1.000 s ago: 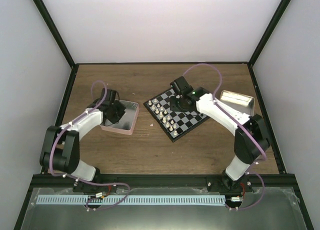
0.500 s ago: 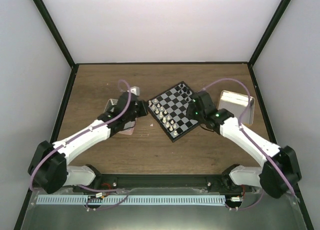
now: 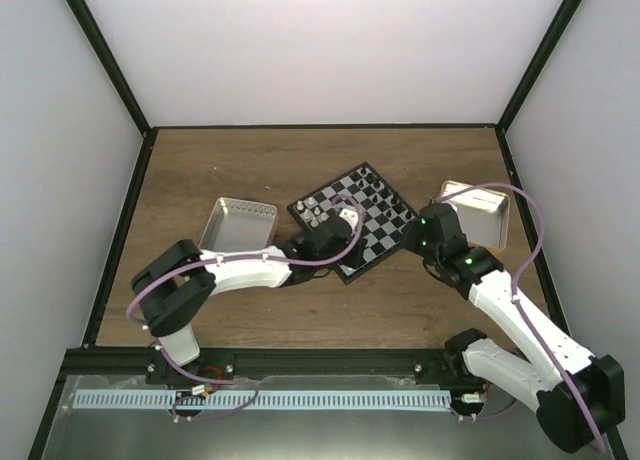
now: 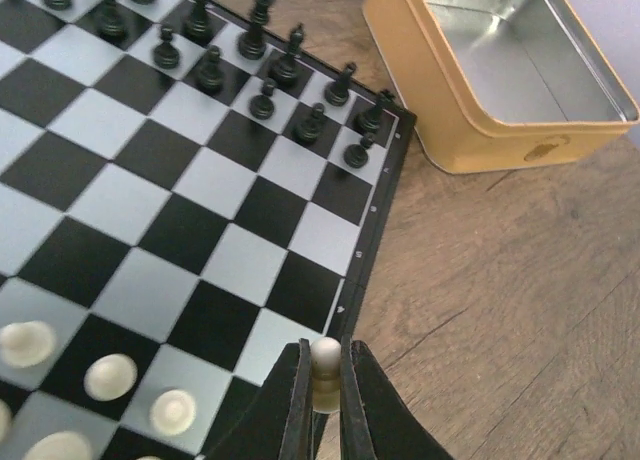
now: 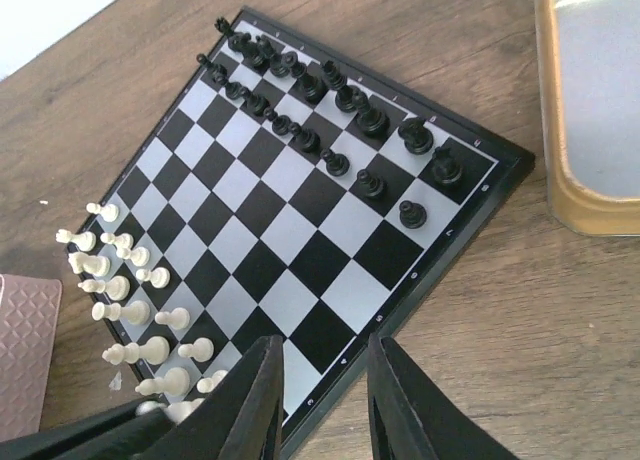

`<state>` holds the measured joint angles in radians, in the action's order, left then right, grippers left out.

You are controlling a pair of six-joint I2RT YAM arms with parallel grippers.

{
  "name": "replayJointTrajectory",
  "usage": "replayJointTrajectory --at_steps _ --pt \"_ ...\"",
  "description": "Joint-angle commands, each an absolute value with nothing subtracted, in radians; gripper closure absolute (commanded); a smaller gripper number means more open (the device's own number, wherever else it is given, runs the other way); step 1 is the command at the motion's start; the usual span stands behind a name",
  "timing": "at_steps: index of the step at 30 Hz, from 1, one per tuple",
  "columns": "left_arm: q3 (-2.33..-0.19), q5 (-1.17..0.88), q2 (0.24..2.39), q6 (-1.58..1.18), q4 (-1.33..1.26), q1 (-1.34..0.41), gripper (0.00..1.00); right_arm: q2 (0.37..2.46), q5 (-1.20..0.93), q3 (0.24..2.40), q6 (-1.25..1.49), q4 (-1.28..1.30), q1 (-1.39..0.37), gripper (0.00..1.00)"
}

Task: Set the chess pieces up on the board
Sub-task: Place the chess piece on the chessboard, then pick up the chess piece from the storage box.

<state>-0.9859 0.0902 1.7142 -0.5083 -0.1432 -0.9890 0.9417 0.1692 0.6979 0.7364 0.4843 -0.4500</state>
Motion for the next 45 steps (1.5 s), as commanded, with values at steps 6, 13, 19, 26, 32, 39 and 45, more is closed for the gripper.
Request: replayJointTrajectory --at_steps 6,13,19,26,32,39,45 --pt "-1.094 0.193 1.871 -0.446 -0.22 -1.028 0.96 0.802 0.232 0.634 0.782 0.54 -0.43 0.75" --pt "-1.116 0.224 1.942 -0.442 -0.198 -1.028 0.95 0.762 0.224 0.594 0.797 0.538 -0.43 0.74" --pt "-1.119 0.233 1.943 -0.434 -0.168 -1.027 0.79 0.762 0.183 0.58 0.8 0.514 -0.43 0.71" --pt "-1.119 0.229 1.895 -0.454 -0.151 -1.026 0.65 0.782 0.109 0.591 0.778 0.504 -0.431 0.68" --pt "-1.047 0.285 1.718 -0.509 -0.146 -1.002 0.63 0.924 -0.018 0.66 0.644 0.488 -0.43 0.59" --pt "-0.901 0.399 1.433 -0.587 -0.028 -0.925 0.56 1.197 -0.089 0.759 0.498 0.458 -0.446 0.52" --pt "-0.735 0.441 1.194 -0.599 0.03 -0.826 0.49 1.387 -0.084 0.843 0.464 0.426 -0.493 0.55"
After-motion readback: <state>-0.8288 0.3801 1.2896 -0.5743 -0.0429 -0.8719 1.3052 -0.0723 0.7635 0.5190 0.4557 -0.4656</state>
